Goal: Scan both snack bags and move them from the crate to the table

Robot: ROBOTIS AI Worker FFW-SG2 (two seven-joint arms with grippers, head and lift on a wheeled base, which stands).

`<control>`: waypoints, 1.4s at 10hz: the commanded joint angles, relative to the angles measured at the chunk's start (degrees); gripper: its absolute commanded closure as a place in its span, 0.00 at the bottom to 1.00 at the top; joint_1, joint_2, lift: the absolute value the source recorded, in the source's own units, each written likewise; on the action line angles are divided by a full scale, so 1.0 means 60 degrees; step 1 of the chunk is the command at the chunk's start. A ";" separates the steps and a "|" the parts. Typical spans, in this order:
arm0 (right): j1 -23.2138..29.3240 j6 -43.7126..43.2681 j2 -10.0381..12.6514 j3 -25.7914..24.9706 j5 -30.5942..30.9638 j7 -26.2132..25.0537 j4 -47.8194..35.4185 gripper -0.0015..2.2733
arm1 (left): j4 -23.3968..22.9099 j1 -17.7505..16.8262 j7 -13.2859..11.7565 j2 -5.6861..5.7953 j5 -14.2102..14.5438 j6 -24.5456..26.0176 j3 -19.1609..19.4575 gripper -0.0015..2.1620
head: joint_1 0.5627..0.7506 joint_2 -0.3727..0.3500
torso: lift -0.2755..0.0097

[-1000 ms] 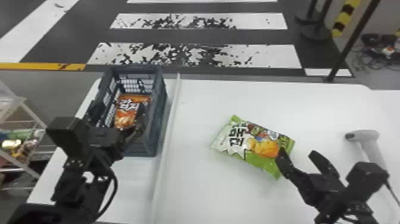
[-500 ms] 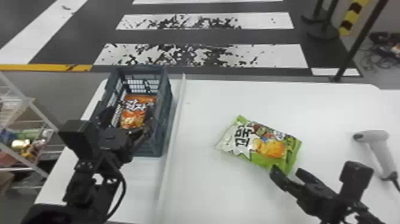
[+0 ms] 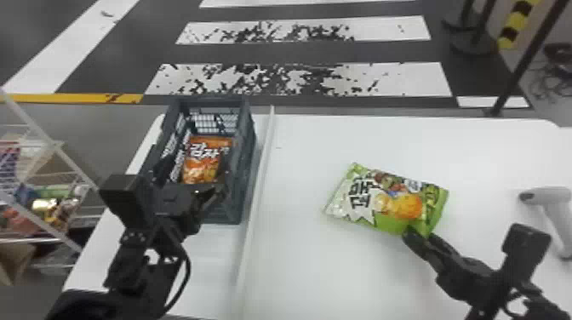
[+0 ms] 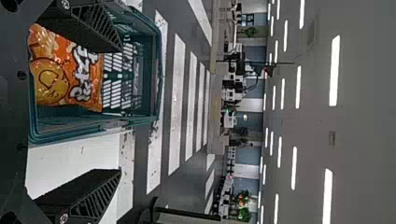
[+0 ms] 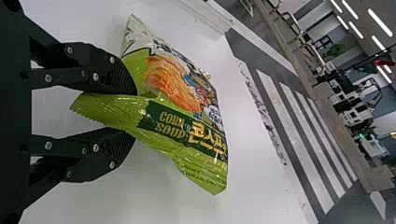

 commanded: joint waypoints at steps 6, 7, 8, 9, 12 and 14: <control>0.0565 -0.3618 -0.0163 0.0066 0.3192 -0.0225 -0.1441 0.99 | 0.0007 0.0025 -0.0012 0.0084 0.0231 0.0000 0.0006 0.04 | 0.70 0.59 | 0.66; 0.0638 -0.4057 -0.0353 0.0271 0.4173 -0.0430 -0.1705 0.99 | 0.0007 0.0025 -0.0012 0.0128 0.0275 0.0000 0.0006 0.04 | 0.70 0.58 | 0.66; 0.0653 -0.4526 -0.0778 0.0682 0.5623 -0.0957 -0.1793 0.99 | -0.0008 0.0025 -0.0012 0.0157 0.0333 0.0000 -0.0008 0.04 | 0.70 0.58 | 0.66; 0.0653 -0.4467 -0.1159 0.0989 0.6795 -0.1163 -0.1866 0.99 | -0.0008 0.0025 -0.0012 0.0201 0.0348 0.0000 0.0006 0.04 | 0.70 0.58 | 0.66; 0.0741 -0.5757 -0.2448 0.1985 1.1175 -0.3213 -0.1002 0.99 | 0.0007 0.0025 0.0018 0.0333 0.0465 0.0000 0.0065 0.04 | 0.70 0.62 | 0.66; 0.0580 -0.4848 -0.3166 0.2776 1.3592 -0.4312 -0.0093 0.99 | 0.0065 0.0011 0.0032 0.0391 0.0509 0.0000 0.0109 0.04 | 0.70 0.66 | 0.66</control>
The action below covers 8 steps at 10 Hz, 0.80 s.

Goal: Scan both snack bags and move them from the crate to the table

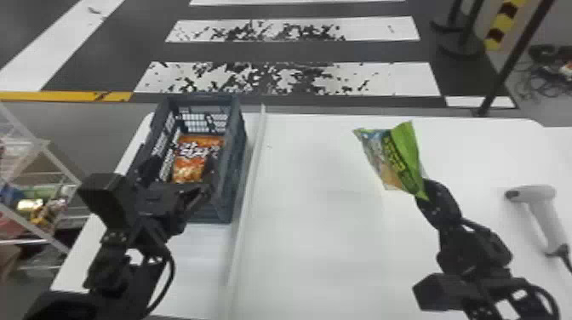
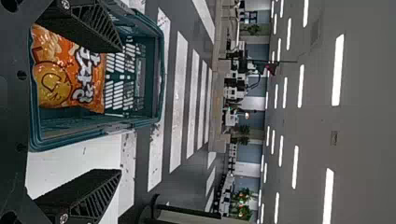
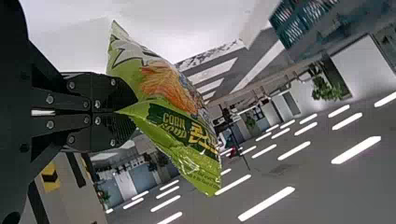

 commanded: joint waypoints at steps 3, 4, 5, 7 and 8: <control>-0.0678 0.3153 -0.0783 0.1721 0.4220 -0.1295 0.2198 0.86 | 0.0064 -0.0022 -0.0007 0.0000 0.0027 0.0000 -0.0007 0.04 | 0.70 0.64 | 0.66; -0.0649 0.3534 -0.0886 0.1897 0.4381 -0.1164 0.2198 0.57 | 0.0064 -0.0022 -0.0007 0.0015 0.0042 0.0000 -0.0007 0.04 | 0.70 0.61 | 0.66; -0.0517 0.3446 -0.1017 0.1882 0.4249 -0.1076 0.2008 0.13 | 0.0064 -0.0022 -0.0007 0.0029 0.0042 0.0000 -0.0007 0.04 | 0.70 0.60 | 0.66; 0.0289 0.1835 -0.1296 0.1076 0.1964 0.0521 0.0221 0.01 | 0.0079 -0.0022 -0.0007 0.0029 0.0042 0.0000 -0.0007 0.04 | 0.70 0.58 | 0.66; 0.0596 0.0751 -0.1237 0.0227 0.0104 0.2000 -0.0687 0.02 | 0.0079 -0.0022 -0.0007 0.0029 0.0056 0.0000 -0.0007 0.04 | 0.70 0.59 | 0.66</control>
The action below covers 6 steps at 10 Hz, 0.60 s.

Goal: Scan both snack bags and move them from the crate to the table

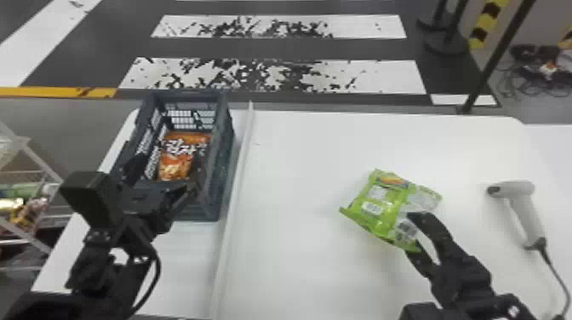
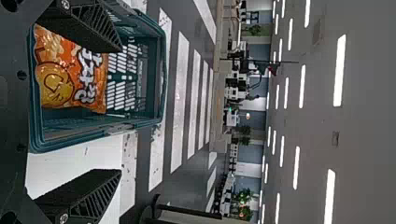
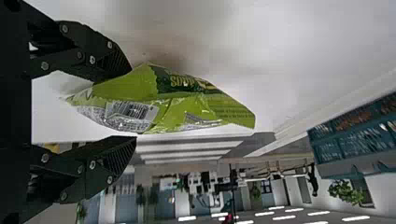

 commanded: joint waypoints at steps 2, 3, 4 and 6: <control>0.0248 -0.0800 0.0215 -0.1923 -0.4440 0.2812 -0.1400 0.02 | 0.0003 0.0015 0.0001 0.0014 0.0080 -0.0029 0.0015 0.04 | 0.70 0.65 | 0.66; -0.0015 -0.0683 0.0713 -0.2919 -0.6329 0.4379 -0.1458 0.02 | 0.0003 0.0030 -0.0014 0.0014 0.0110 -0.0029 0.0030 0.04 | 0.70 0.64 | 0.66; -0.0250 -0.0097 0.1138 -0.3666 -0.7618 0.5082 -0.1444 0.02 | 0.0003 0.0030 -0.0014 0.0014 0.0139 -0.0029 0.0030 0.04 | 0.70 0.63 | 0.66; -0.0337 0.1104 0.1372 -0.4399 -0.9391 0.5082 -0.1517 0.10 | 0.0003 0.0030 -0.0029 0.0014 0.0198 -0.0029 0.0044 0.04 | 0.70 0.55 | 0.66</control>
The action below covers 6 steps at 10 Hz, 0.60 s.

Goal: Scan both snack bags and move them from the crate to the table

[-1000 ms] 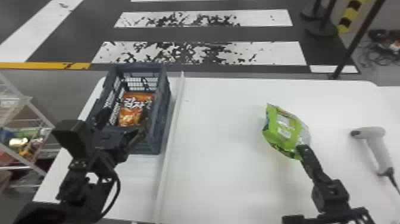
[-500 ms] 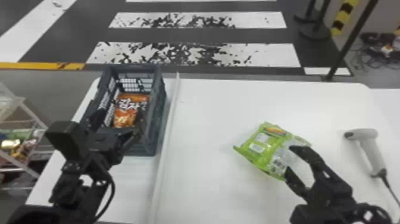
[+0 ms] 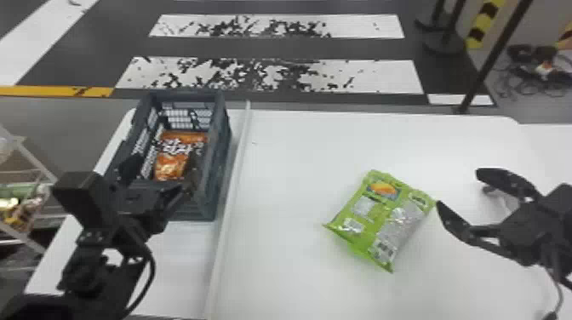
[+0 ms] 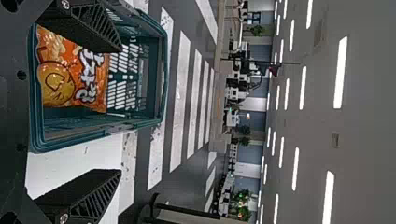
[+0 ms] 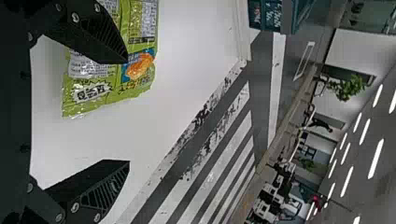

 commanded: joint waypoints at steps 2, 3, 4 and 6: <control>-0.0096 0.0949 0.0451 -0.0295 -0.1712 -0.0077 -0.0022 0.81 | 0.0029 0.0000 -0.0011 0.0000 0.0011 0.0000 0.0002 0.04 | 0.70 0.48 | 0.66; -0.0198 0.1154 0.0715 -0.0104 -0.1830 -0.0135 -0.0022 1.00 | 0.0043 0.0000 -0.0011 -0.0015 0.0011 0.0000 0.0002 0.04 | 0.70 0.48 | 0.66; -0.0213 0.1066 0.0744 0.0262 -0.1932 -0.0135 -0.0022 0.99 | 0.0043 0.0000 -0.0011 -0.0029 0.0011 0.0000 0.0002 0.04 | 0.70 0.49 | 0.66; -0.0462 0.1095 0.0891 0.1111 -0.1932 -0.0121 0.0125 0.99 | 0.0058 0.0029 -0.0011 -0.0059 0.0011 0.0000 0.0002 0.04 | 0.70 0.55 | 0.66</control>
